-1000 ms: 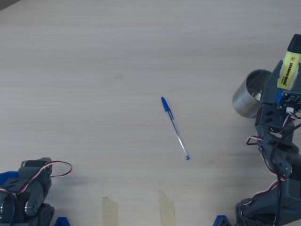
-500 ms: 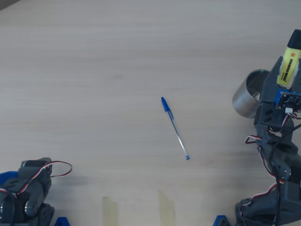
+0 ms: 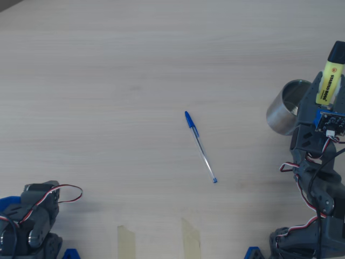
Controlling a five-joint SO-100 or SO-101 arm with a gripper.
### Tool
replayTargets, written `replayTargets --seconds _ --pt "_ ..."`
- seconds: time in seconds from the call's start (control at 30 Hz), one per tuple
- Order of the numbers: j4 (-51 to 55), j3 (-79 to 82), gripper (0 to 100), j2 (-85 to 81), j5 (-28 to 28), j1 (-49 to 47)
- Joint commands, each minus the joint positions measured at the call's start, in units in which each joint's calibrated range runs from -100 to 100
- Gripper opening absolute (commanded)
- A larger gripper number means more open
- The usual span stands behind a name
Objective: Grab the yellow pen and put it in the silver cup.
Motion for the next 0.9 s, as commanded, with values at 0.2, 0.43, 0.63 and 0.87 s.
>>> replayTargets --seconds 0.2,0.43,0.63,0.87 --pt "-0.18 -1.02 7 -1.04 0.38 -0.13" --pt "-0.18 -2.93 7 1.87 0.38 -2.40" --pt "-0.18 -5.38 7 3.70 0.17 -4.32" --pt "-0.26 -5.65 7 6.02 0.07 -4.50"
